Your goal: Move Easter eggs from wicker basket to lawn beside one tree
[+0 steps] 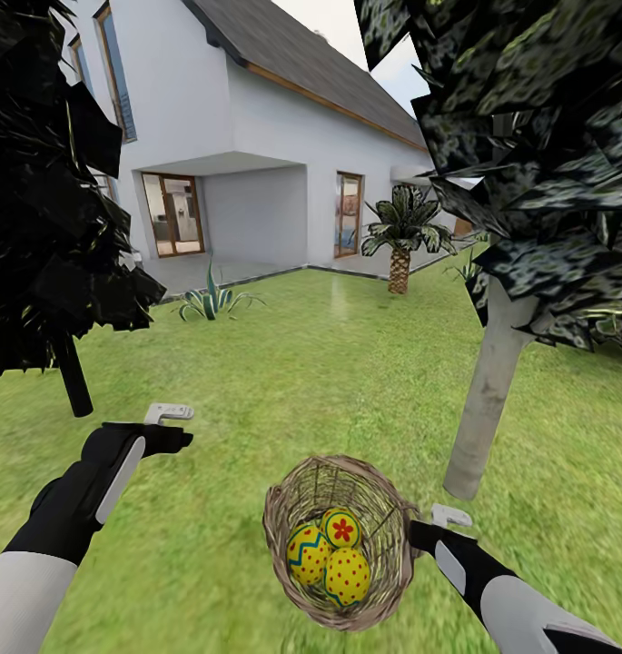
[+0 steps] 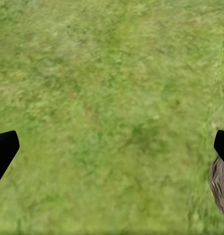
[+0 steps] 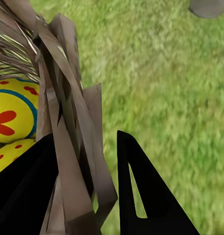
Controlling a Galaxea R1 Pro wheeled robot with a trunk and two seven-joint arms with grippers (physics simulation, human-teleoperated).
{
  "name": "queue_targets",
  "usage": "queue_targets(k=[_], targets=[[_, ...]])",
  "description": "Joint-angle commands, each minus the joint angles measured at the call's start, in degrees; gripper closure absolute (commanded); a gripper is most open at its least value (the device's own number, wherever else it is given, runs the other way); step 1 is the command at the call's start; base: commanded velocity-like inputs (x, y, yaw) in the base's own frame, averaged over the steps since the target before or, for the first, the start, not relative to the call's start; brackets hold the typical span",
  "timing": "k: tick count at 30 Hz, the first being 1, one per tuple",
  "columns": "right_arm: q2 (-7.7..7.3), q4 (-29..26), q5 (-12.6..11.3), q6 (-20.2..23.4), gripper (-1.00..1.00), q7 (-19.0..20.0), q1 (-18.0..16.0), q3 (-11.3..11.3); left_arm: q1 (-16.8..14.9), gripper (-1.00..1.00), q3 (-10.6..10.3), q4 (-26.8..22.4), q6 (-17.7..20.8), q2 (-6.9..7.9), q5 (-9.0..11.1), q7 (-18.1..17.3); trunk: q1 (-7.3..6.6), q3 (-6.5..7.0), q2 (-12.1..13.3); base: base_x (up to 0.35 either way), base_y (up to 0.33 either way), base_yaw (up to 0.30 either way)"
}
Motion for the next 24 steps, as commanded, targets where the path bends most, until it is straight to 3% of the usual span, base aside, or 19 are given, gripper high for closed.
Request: queue_targets(k=[1,20,24], targets=[[0.03,-0.17,-0.59,0.31,1.00,-0.09,-0.03,-0.22,-0.05,-1.00,-0.13,-0.05,0.21,0.05,0.38,0.30,0.22,-0.24,-0.46,0.000,0.000,0.000],[-0.04,-0.99,-0.83,0.41,1.00,0.19,-0.03,-0.37,0.02,-1.00,0.18,-0.95,0.21,0.05,0.53,0.09,4.40,-3.66,-8.08,0.000,0.000,0.000],[-0.04,-1.12,-0.86,3.23,1.00,0.34,-0.04,-0.29,0.01,-1.00,0.03,-0.95,0.21,0.05,0.52,0.16,5.28,-4.37,-9.68,0.000,0.000,0.000]])
